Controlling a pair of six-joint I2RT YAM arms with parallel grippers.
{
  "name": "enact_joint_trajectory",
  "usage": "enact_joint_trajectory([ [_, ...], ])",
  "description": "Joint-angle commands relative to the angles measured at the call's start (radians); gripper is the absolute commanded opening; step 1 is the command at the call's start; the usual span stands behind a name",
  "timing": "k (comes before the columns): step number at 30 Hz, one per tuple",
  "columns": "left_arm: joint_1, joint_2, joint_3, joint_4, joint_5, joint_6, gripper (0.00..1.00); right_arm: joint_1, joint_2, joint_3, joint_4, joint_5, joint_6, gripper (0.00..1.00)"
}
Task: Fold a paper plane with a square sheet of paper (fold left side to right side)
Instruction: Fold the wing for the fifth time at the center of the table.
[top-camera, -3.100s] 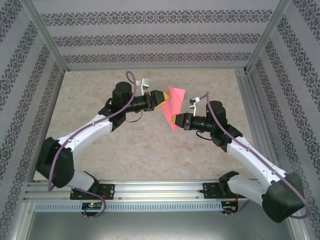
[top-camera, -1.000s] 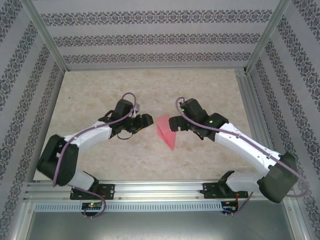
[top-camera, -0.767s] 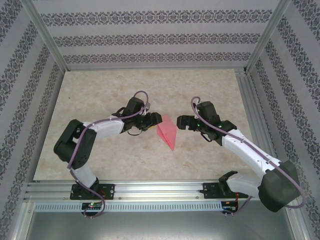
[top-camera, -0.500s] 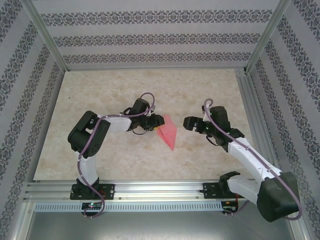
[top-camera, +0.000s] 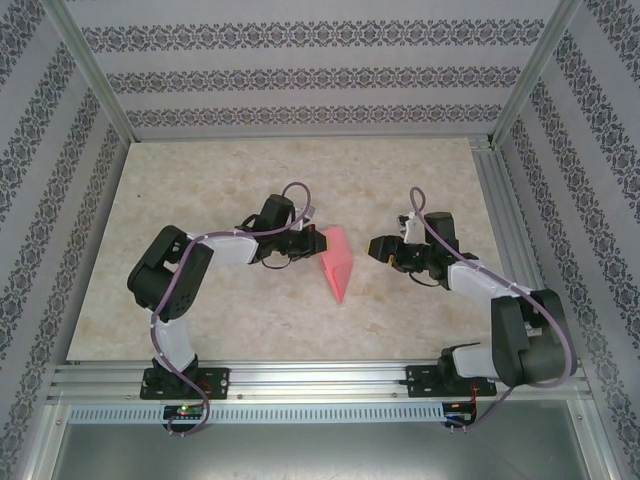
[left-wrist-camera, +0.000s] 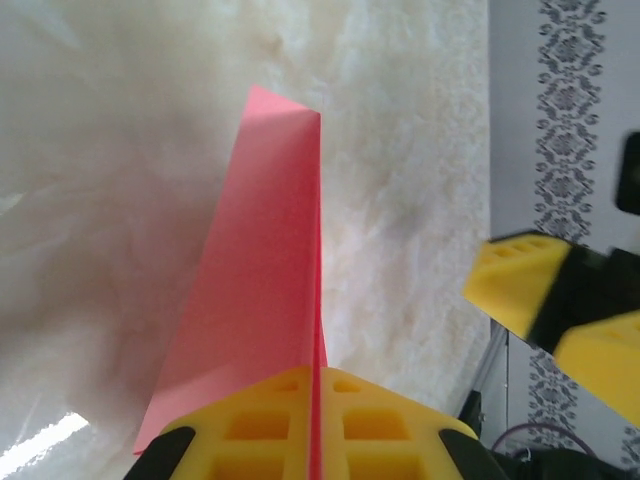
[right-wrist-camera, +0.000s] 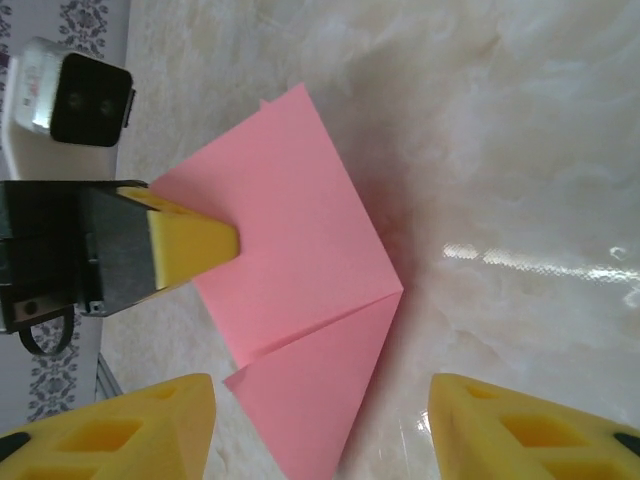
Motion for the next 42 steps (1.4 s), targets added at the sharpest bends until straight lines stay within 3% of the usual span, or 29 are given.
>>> enact_joint_trajectory([
  [1, 0.014, -0.050, -0.022, 0.069, 0.073, 0.053, 0.03, 0.019, 0.071, 0.059, 0.098, -0.086, -0.030, 0.60],
  [9, 0.018, -0.088, -0.032, 0.055, 0.159, 0.101, 0.03, 0.096, 0.224, 0.154, 0.101, -0.160, -0.067, 0.58],
  [19, 0.019, -0.090, -0.033, 0.077, 0.218, 0.117, 0.02, 0.126, 0.247, 0.170, 0.100, -0.209, -0.066, 0.50],
  [24, 0.025, -0.096, -0.034, 0.070, 0.224, 0.121, 0.01, 0.081, 0.239, 0.162, 0.053, -0.196, -0.105, 0.56],
  [30, 0.025, -0.094, -0.023, 0.057, 0.242, 0.136, 0.01, 0.072, 0.246, 0.182, 0.022, -0.269, -0.146, 0.59],
  [35, 0.025, -0.084, -0.010, 0.034, 0.247, 0.150, 0.01, 0.070, 0.212, 0.186, -0.008, -0.309, -0.177, 0.51],
  [42, 0.026, -0.073, -0.001, 0.004, 0.244, 0.174, 0.01, 0.065, 0.204, 0.197, -0.078, -0.276, -0.218, 0.30],
])
